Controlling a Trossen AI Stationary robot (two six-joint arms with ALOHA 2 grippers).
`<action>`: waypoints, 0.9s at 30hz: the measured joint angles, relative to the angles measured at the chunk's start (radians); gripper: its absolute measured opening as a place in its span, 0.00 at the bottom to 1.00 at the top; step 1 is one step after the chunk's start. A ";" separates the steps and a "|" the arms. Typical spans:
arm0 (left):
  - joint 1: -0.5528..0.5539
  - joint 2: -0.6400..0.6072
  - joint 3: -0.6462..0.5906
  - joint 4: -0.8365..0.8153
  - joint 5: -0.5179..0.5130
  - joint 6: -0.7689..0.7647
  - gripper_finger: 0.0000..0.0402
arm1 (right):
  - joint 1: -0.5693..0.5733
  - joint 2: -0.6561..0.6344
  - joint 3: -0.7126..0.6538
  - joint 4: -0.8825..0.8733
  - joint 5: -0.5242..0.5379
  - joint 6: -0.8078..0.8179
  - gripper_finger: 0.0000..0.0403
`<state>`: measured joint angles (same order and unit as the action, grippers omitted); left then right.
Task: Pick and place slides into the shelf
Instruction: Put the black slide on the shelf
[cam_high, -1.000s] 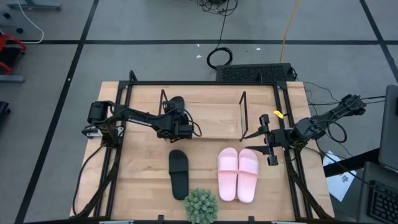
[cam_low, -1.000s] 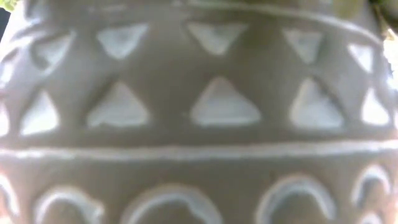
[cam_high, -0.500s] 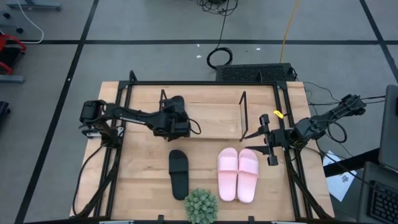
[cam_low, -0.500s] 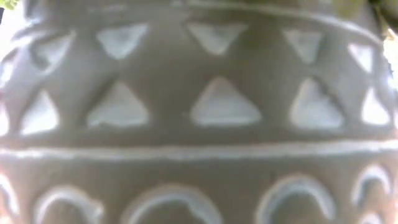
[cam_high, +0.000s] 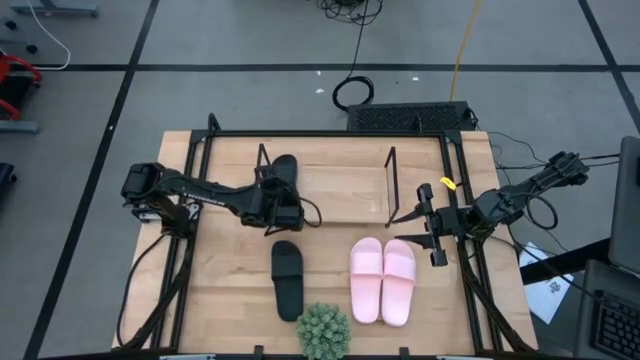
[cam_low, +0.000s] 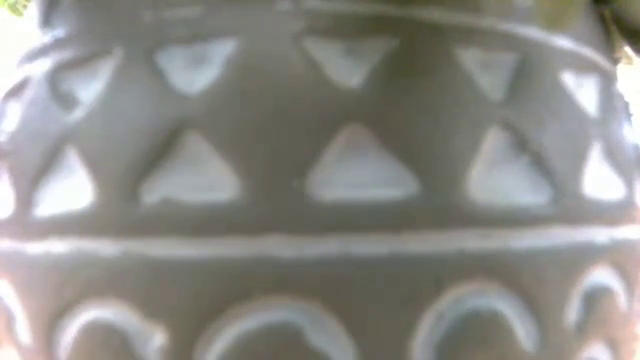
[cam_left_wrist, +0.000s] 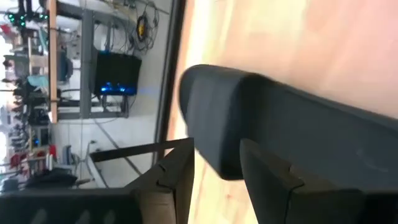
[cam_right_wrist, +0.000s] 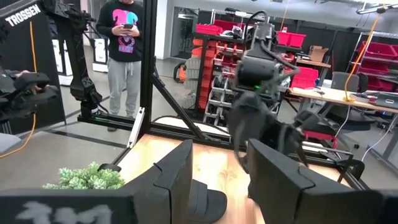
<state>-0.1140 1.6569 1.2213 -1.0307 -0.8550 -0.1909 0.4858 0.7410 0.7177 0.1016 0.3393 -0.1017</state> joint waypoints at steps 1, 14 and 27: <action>-0.015 0.000 0.003 -0.013 0.000 -0.012 0.33 | 0.000 0.000 0.000 0.000 0.000 0.000 0.36; -0.290 0.015 0.239 -0.070 0.182 -0.152 0.33 | 0.000 0.000 0.000 0.000 0.000 -0.013 0.36; -0.547 0.301 0.488 -0.179 0.377 -0.370 0.33 | 0.000 0.000 0.000 0.000 0.000 -0.003 0.36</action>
<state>-0.6606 1.9581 1.7092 -1.2097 -0.4782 -0.5611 0.4860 0.7406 0.7177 0.1013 0.3389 -0.1048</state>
